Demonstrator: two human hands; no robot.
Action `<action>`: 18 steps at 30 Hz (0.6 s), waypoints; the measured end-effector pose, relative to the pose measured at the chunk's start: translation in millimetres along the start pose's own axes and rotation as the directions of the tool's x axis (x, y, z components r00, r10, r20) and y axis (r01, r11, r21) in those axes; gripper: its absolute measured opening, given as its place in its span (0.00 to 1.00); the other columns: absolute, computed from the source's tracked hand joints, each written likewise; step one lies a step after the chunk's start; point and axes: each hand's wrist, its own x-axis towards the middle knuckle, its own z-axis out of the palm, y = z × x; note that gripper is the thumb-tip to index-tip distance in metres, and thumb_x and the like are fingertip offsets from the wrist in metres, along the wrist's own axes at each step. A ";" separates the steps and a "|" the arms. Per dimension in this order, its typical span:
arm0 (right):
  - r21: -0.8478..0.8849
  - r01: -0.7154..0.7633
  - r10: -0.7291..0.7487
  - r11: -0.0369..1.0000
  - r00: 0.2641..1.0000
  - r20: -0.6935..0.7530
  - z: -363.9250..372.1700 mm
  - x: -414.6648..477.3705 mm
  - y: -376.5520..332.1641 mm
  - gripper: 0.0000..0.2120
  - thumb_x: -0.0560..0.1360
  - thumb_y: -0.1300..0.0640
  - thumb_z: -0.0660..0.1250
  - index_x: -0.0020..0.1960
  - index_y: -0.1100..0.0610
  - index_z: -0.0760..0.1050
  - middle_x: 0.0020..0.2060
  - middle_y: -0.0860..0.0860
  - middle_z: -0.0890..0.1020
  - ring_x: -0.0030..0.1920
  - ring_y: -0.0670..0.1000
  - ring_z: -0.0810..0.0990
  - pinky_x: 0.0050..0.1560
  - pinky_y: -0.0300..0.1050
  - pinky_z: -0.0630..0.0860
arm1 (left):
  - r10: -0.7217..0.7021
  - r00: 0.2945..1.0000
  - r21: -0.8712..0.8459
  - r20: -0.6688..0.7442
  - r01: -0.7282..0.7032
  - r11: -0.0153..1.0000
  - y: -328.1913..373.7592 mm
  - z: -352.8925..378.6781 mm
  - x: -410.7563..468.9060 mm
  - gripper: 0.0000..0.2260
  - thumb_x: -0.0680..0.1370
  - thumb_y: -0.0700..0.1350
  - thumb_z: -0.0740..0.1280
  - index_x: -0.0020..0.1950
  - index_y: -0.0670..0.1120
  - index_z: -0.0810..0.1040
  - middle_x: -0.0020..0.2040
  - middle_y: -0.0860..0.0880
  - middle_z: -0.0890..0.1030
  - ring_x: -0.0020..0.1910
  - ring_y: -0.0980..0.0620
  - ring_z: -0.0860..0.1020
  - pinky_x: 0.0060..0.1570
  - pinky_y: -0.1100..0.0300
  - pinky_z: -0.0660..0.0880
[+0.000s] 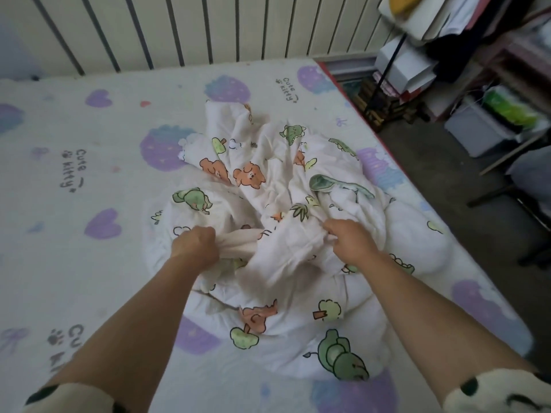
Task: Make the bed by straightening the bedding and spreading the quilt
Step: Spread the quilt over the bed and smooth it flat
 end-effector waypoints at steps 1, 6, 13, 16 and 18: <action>-0.047 -0.021 0.021 0.999 1.000 -0.016 -3.5 -8.0 -2.3 0.06 0.73 0.63 0.58 0.43 0.53 0.67 0.44 0.55 0.79 0.47 0.59 0.78 0.40 0.44 0.69 | 0.002 1.000 -0.012 -0.006 -0.002 1.000 -1.7 -1.7 -10.0 0.13 0.76 0.43 0.60 0.59 0.44 0.73 0.57 0.42 0.76 0.57 0.41 0.76 0.52 0.52 0.73; -0.260 -0.253 0.234 0.932 0.967 -0.101 -21.6 -54.5 3.2 0.07 0.75 0.63 0.61 0.51 0.54 0.70 0.53 0.56 0.79 0.54 0.59 0.78 0.46 0.44 0.69 | -0.104 0.992 -0.059 -0.065 0.100 0.993 -58.2 -4.8 -65.0 0.11 0.74 0.42 0.61 0.55 0.45 0.74 0.55 0.42 0.76 0.54 0.40 0.76 0.48 0.54 0.72; -0.231 -0.134 0.137 0.964 0.991 -0.001 -12.3 -71.2 -54.6 0.19 0.73 0.60 0.64 0.63 0.58 0.68 0.59 0.57 0.75 0.59 0.59 0.74 0.57 0.49 0.70 | -0.179 0.983 -0.119 -0.040 0.174 0.978 -103.7 -5.2 -108.6 0.08 0.72 0.40 0.62 0.51 0.44 0.74 0.54 0.41 0.76 0.54 0.40 0.76 0.49 0.54 0.71; -0.116 0.087 -0.087 0.989 0.996 0.008 7.7 -66.3 -112.5 0.31 0.69 0.60 0.65 0.71 0.56 0.61 0.65 0.55 0.70 0.66 0.57 0.68 0.65 0.51 0.65 | -0.146 0.985 -0.163 -0.089 0.130 0.978 -93.2 2.3 -112.7 0.07 0.73 0.40 0.61 0.51 0.44 0.73 0.53 0.42 0.75 0.53 0.40 0.75 0.48 0.54 0.70; -0.051 0.214 -0.214 0.975 0.977 0.009 21.3 -61.4 -144.3 0.38 0.66 0.58 0.66 0.74 0.52 0.56 0.69 0.53 0.65 0.70 0.56 0.63 0.69 0.51 0.60 | -0.115 0.985 -0.197 -0.130 0.088 0.976 -90.3 5.0 -111.4 0.07 0.74 0.40 0.61 0.51 0.43 0.74 0.51 0.43 0.72 0.53 0.40 0.74 0.45 0.54 0.68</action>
